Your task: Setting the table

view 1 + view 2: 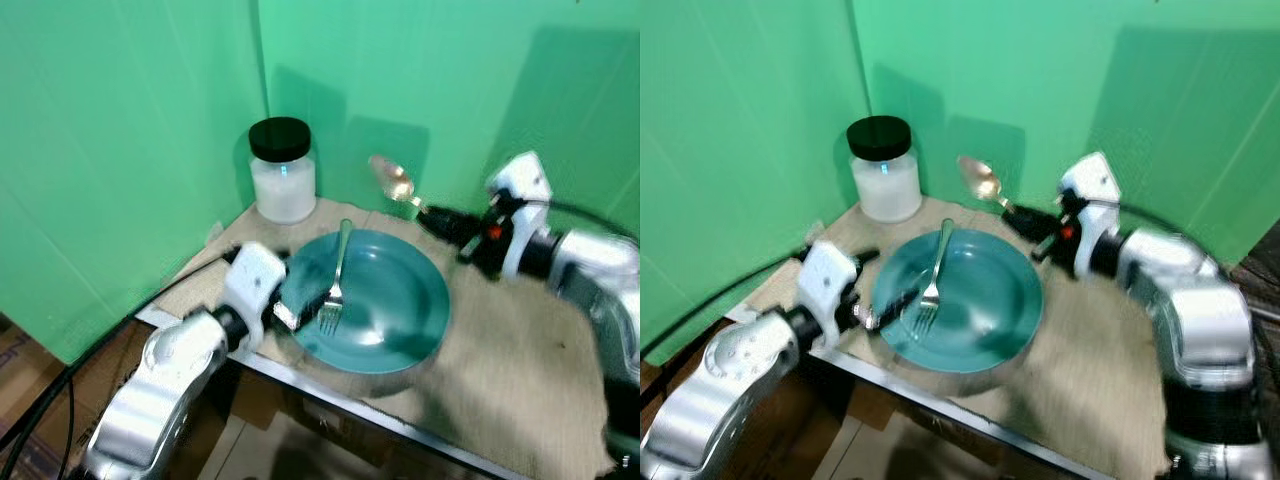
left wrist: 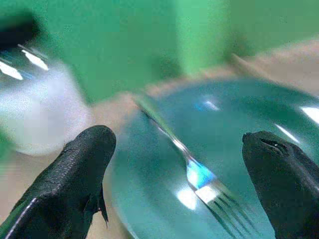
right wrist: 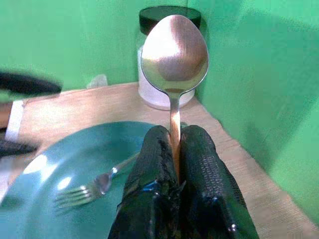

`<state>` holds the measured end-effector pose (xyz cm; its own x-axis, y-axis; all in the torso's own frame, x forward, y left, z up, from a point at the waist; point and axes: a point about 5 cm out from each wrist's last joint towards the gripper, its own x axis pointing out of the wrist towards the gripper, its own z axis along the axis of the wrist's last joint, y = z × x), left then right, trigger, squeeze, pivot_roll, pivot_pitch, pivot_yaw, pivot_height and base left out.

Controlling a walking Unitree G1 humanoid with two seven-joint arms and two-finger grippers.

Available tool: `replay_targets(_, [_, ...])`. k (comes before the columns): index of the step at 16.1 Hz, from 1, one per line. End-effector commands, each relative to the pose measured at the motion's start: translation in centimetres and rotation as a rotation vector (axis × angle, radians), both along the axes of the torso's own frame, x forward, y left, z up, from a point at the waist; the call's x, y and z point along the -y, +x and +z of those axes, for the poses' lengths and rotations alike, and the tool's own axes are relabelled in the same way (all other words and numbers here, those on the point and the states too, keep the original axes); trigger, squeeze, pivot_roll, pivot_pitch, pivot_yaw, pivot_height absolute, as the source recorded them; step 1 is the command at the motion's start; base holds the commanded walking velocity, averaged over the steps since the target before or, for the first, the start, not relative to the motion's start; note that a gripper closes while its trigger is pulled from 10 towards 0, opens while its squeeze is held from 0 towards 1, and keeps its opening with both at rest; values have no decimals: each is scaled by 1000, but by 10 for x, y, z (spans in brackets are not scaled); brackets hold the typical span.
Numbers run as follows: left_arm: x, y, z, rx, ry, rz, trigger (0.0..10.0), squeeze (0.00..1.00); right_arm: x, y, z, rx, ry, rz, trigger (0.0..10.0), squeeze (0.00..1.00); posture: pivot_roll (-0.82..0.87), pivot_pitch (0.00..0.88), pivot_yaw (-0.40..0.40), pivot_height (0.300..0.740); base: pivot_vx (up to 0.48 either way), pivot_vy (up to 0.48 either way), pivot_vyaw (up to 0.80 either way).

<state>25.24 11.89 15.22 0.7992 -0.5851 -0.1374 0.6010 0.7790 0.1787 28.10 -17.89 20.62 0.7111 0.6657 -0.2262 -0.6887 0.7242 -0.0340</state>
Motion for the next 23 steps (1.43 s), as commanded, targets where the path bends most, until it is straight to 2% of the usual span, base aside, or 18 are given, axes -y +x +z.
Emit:
replay_targets(1, [-2, 6, 9, 52, 7, 56, 10000, 0, -7, -8, 10, 47, 28, -22, 0, 0, -128, 0, -4, 740, 0, 0, 0])
replay_targets(2, [-1, 8, 17, 82, -9, 89, 10000, 0, -15, -15, 12, 60, 70, -45, 0, 0, -131, 0, -11, 740, 0, 0, 0])
replay_targets(3, [0, 7, 22, 105, -32, 124, 10000, 0, -20, -21, 12, 85, 84, -75, 4431, 0, -147, 0, -21, 740, 0, 0, 0])
replay_targets(4, [0, 7, 29, 129, -68, 180, 10000, 0, -27, -30, 12, 117, 102, -117, 10000, 0, -170, 0, -20, 740, 0, 0, 0])
replay_targets(5, [-2, 6, 31, 139, -83, 206, 10000, 0, -29, -34, 11, 124, 113, -140, 10000, 0, -188, 0, -12, 740, 0, 0, 0])
replay_targets(7, [-9, 5, 27, 138, -136, 324, 10000, 0, -32, -43, 5, 150, 152, -234, 10000, 0, -209, 0, -1, 740, 0, 0, 0])
replay_targets(9, [-12, 3, 24, 143, -150, 412, 10000, 0, -36, -42, 5, 143, 202, -307, 10000, 0, -177, 0, -2, 740, 0, 0, 0])
replay_targets(10, [-14, 1, 27, 138, -148, 415, 10000, 0, -42, -37, 1, 133, 193, -315, 10000, 0, -163, 0, -5, 740, 0, 0, -788])
replay_targets(12, [-19, -1, 30, 136, -147, 427, 10000, 0, -43, -33, -2, 128, 185, -326, 10000, 0, -146, 0, -5, 740, 0, 0, -800])
replay_targets(14, [-31, -5, 34, 143, -147, 477, 10000, 0, -41, -24, -7, 124, 185, -349, 10000, 0, -103, 0, -23, 740, 0, 0, -800])
replay_targets(17, [-35, -11, 34, 147, -129, 498, 10000, 0, -42, -19, -10, 120, 178, -340, 10000, 0, -68, 0, -40, 740, 0, 0, -800])
replay_targets(21, [-44, -20, 31, 124, -89, 514, 10000, 0, -47, -20, -16, 114, 190, -340, 10000, 0, -25, 0, -5, 740, 0, 0, -800])
replay_targets(23, [-45, -19, 32, 130, -80, 499, 10000, 0, -45, -24, -23, 101, 182, -346, 10000, 0, -15, 0, -4, 740, 0, 0, -800])
